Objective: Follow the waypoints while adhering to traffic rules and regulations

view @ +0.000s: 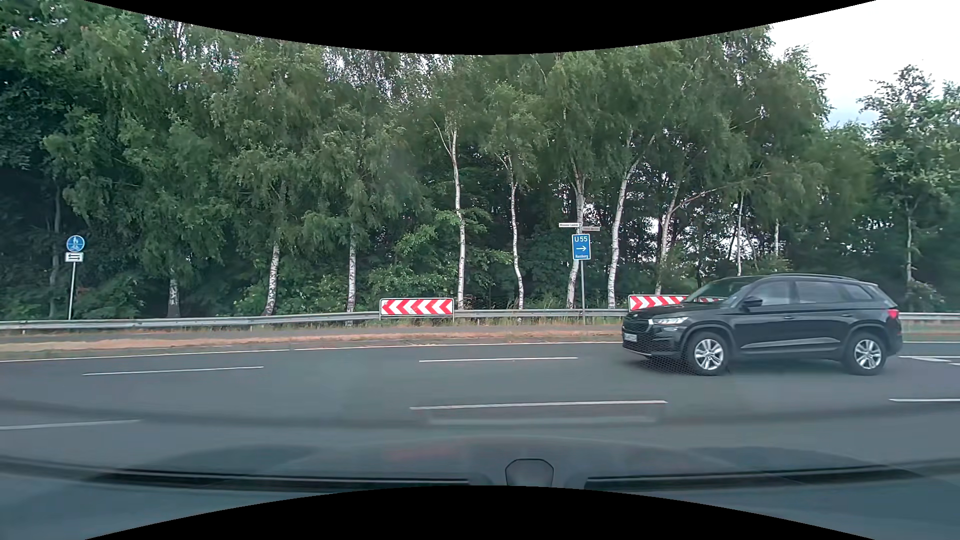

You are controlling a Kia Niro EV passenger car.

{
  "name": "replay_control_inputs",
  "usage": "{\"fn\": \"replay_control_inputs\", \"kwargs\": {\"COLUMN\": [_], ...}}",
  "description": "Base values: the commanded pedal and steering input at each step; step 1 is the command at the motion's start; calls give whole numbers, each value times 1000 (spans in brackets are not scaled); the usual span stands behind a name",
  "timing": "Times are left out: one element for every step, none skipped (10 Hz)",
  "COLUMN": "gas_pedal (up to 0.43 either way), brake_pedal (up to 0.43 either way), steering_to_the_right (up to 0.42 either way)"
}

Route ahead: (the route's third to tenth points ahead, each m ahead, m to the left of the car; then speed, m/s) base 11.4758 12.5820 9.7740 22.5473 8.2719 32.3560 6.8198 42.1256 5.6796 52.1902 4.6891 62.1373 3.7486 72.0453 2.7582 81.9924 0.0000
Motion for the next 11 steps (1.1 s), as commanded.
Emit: {"fn": "replay_control_inputs", "kwargs": {"gas_pedal": [0, 0, 0, 0, 0, 0, 0, 0, 0, 0, 0], "brake_pedal": [250, 250, 250, 250, 250, 250, 250, 250, 250, 250, 250], "steering_to_the_right": [-289, -288, -289, -289, -289, -289, -289, -289, -289, -289, -289]}}
